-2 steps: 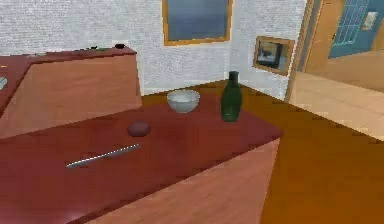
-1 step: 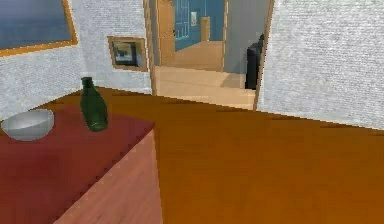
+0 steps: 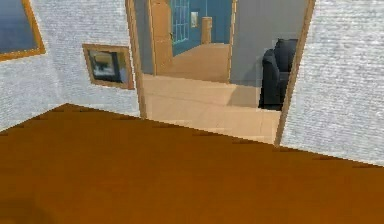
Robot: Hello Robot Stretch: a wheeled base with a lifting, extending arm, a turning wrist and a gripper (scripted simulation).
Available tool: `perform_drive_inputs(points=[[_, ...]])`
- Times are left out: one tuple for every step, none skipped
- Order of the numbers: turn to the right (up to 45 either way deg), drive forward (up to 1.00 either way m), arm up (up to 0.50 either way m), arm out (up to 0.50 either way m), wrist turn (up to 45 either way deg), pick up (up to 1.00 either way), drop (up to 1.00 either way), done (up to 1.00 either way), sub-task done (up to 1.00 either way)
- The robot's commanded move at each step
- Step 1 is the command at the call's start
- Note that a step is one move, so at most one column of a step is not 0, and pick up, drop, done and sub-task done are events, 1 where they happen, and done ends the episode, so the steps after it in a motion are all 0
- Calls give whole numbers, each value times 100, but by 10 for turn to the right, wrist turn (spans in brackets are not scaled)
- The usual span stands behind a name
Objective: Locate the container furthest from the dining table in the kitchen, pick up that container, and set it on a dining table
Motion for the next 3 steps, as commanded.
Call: perform_drive_inputs(points=[[-90,0,0,0,0,0,0,0,0],[0,15,0,0,0,0,0,0,0],[-450,0,0,0,0,0,0,0,0]])
